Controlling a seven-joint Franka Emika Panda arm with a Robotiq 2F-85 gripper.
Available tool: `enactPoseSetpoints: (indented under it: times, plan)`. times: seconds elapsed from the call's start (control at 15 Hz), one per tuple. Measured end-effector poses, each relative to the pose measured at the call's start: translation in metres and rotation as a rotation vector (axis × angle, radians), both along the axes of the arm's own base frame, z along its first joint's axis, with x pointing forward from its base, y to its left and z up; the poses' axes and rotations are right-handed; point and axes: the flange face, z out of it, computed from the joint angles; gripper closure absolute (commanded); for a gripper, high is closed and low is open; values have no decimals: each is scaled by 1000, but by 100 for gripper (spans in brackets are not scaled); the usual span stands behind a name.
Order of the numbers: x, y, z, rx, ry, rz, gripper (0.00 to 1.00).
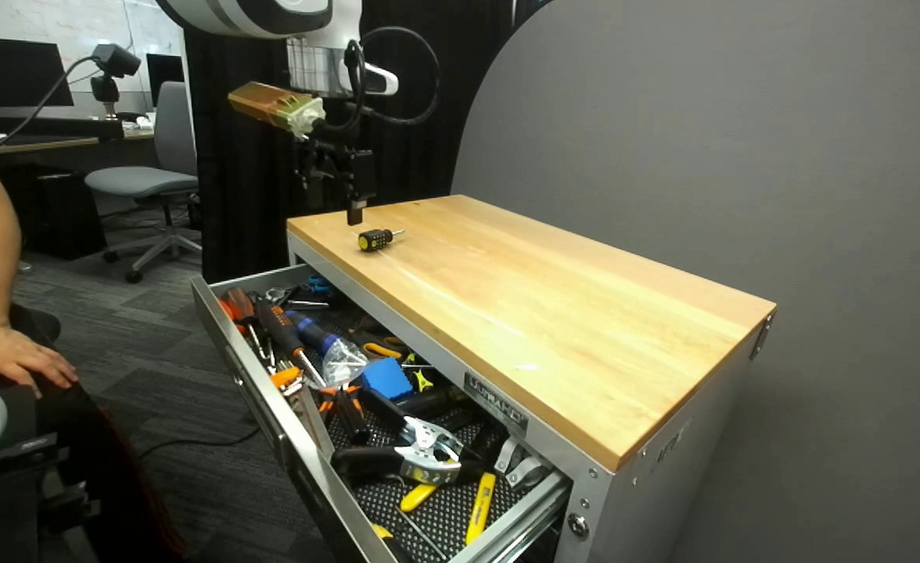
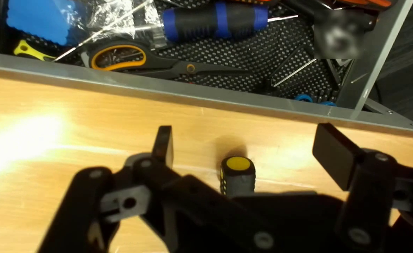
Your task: Put the screwdriver in the drawer and close it
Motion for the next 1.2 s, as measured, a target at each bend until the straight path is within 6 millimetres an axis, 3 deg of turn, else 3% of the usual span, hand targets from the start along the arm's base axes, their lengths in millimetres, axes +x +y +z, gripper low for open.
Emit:
enactPoseSetpoints:
  times: [0.47,1.0,1.07,1.13,1.2]
  plan:
    - [23,15,-30,28,-32,11,0]
    - [36,21,-57,60,-102,14,0]
    - [37,22,-60,63,-110,13,25]
    - [38,22,-62,65,-115,14,26]
    - [39,23,-64,65,-124,17,34]
